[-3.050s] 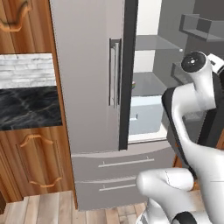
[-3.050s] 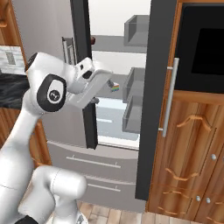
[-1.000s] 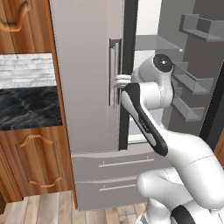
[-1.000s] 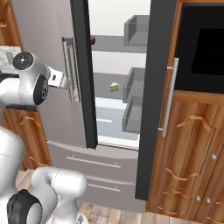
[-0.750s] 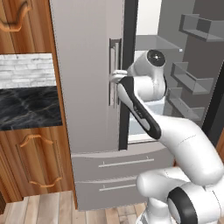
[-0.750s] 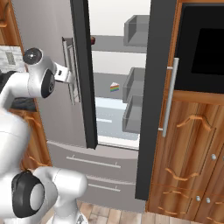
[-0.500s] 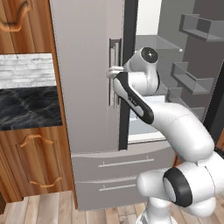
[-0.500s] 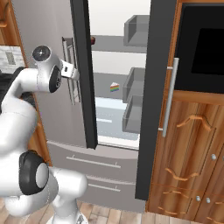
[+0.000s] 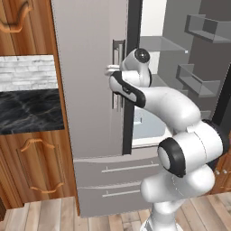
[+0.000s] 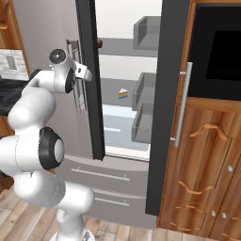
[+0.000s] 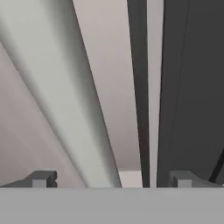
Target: Take the cupcake and cake from the fridge and place them on the empty tray on the dining counter.
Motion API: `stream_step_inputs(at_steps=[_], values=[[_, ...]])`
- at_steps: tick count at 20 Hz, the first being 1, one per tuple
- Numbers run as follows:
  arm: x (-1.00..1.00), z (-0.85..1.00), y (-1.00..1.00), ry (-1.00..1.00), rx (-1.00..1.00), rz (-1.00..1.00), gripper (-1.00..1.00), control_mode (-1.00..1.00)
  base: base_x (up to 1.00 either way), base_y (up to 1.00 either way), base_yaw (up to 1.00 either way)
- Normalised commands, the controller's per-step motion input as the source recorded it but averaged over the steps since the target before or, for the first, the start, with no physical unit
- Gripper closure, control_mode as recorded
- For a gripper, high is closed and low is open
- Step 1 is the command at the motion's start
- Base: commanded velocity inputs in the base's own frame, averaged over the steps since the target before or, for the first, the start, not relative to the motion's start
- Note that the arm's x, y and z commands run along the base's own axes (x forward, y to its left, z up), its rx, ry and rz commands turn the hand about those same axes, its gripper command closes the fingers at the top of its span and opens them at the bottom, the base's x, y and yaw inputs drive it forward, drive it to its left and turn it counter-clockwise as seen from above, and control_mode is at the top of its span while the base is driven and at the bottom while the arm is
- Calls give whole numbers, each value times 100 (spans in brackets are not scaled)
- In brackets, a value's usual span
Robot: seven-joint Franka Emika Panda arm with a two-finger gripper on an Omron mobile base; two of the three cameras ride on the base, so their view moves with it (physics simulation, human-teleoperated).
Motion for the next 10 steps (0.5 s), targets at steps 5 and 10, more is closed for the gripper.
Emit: stream_step_inputs(at_steps=[5, 10], values=[[80, -21, 11, -7, 0, 0, -100, -100, 0, 0, 0], [37, -4, 17, 3, 0, 0, 100, -100, 0, 0, 0]])
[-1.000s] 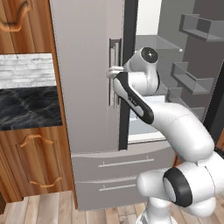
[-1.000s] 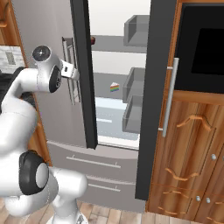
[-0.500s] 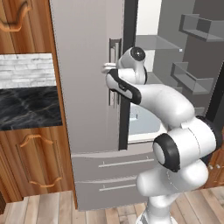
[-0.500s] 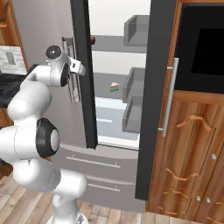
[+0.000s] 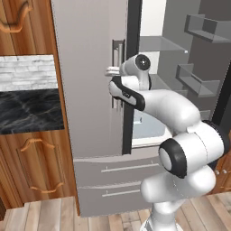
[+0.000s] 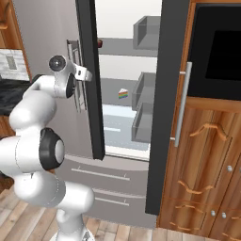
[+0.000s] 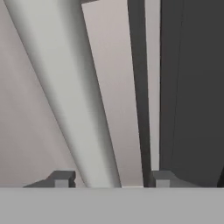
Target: Take the cupcake and cake from the fridge and place them on the empty tray on the dining counter.
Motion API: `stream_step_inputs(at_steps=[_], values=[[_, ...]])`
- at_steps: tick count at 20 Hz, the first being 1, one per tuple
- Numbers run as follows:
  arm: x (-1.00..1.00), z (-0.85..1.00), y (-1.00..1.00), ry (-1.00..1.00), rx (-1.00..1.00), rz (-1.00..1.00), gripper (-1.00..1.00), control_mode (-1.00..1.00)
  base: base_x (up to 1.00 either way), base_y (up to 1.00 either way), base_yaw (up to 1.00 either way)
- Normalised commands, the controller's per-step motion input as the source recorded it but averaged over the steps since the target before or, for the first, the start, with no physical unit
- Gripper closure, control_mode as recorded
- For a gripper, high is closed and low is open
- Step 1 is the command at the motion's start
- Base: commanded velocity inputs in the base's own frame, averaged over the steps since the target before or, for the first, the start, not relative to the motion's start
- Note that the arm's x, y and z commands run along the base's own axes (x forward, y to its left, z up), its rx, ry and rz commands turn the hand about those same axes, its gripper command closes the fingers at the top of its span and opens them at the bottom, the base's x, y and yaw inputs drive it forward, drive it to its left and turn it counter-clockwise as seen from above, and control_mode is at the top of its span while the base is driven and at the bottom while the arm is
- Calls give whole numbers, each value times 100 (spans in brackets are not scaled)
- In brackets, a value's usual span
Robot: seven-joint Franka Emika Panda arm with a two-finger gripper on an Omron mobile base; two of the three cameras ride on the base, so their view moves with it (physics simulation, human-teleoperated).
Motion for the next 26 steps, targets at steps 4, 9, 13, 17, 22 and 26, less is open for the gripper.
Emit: stream_step_inputs(at_steps=[4, 9, 13, 17, 22, 26], values=[[-50, -4, 75, 12, -9, 8, 100, -100, 0, 0, 0], [-80, -25, 100, 17, -14, 11, 100, -100, 0, 0, 0], [-86, -43, 100, 0, -13, 3, 100, -100, 0, 0, 0], [-75, -51, 100, -3, -11, 0, 100, -100, 0, 0, 0], [-71, -38, 100, -1, -10, 0, 100, -100, 0, 0, 0], [-82, -1, 13, -7, -4, -6, -100, -100, 0, 0, 0]])
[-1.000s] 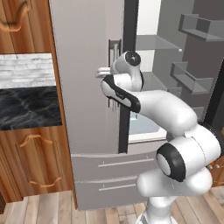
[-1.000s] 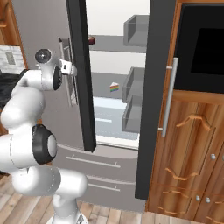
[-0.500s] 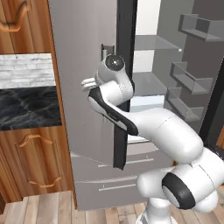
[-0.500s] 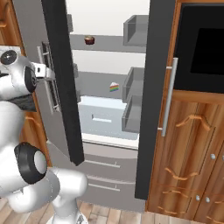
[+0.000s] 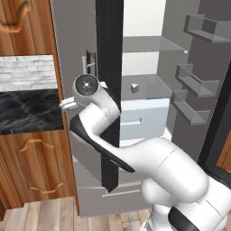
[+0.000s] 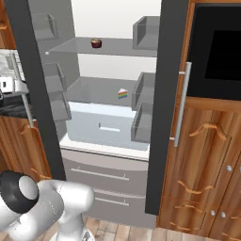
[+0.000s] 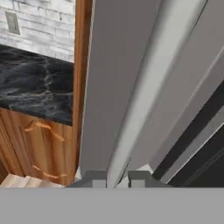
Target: Take the cupcake and cake from the fridge and place them on the empty tray on the dining counter.
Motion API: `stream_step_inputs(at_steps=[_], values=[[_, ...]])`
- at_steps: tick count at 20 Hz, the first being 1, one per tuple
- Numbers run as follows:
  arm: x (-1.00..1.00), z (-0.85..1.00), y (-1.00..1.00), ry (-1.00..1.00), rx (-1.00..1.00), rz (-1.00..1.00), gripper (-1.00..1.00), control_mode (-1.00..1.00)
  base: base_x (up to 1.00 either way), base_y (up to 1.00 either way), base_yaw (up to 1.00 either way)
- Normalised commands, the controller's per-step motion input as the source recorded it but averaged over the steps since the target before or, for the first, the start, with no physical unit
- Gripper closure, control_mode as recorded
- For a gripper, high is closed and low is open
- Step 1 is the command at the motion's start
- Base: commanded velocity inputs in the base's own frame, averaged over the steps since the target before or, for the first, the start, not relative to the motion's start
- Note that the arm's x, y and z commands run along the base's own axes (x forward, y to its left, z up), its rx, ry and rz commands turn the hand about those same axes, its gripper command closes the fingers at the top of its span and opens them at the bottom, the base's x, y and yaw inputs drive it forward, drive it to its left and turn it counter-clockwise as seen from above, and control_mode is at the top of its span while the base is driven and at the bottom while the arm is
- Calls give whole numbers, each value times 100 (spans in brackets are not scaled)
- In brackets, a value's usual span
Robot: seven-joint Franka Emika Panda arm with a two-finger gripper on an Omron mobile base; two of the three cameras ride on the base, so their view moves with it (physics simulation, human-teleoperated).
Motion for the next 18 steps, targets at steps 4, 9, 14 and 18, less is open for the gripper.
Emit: stream_step_inputs(at_steps=[4, 9, 14, 18], values=[[-100, 20, -83, -14, 2, -14, -100, -100, 0, 0, 0], [-86, 29, -92, -9, 5, -4, -100, -100, 0, 0, 0], [-23, 5, -81, -1, 0, 3, -100, -100, 0, 0, 0], [-11, -2, -65, -2, 3, 11, -100, -100, 0, 0, 0]])
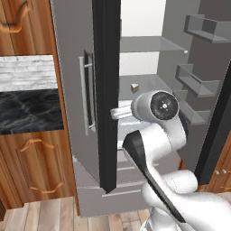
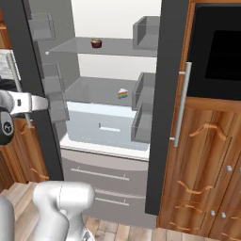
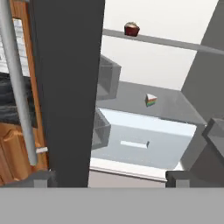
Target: Take the cupcake and cake from the fridge and place them on the empty tray on the dining counter.
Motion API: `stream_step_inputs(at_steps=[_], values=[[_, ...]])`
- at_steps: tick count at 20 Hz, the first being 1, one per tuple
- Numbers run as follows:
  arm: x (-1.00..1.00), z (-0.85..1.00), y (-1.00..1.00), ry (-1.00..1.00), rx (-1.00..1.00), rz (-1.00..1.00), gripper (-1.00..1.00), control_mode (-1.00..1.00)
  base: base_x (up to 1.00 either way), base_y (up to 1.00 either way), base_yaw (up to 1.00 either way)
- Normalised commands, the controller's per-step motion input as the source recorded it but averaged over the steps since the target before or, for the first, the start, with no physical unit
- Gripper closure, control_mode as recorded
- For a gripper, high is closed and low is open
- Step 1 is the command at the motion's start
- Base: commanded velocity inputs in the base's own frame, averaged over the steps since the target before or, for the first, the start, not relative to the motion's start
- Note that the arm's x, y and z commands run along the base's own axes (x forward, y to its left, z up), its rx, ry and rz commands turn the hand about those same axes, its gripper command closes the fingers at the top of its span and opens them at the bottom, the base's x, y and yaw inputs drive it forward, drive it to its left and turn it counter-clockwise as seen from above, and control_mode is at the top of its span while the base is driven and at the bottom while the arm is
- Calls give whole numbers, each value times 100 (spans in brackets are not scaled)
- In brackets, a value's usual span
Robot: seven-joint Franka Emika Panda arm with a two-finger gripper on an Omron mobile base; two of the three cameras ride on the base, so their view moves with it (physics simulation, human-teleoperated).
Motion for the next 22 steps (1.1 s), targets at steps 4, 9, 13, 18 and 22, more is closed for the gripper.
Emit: stream_step_inputs(at_steps=[4, 9, 13, 18, 22], values=[[-12, 0, -59, -13, -3, 36, -100, -100, 0, 0, 0], [-1, 0, -13, -22, -12, 36, -100, -100, 0, 0, 0], [5, 5, 0, -49, -6, 37, -100, -100, 0, 0, 0], [0, 21, 0, -25, -29, 22, -100, -100, 0, 0, 0], [5, 1, 0, -8, -45, 5, -100, -100, 0, 0, 0]])
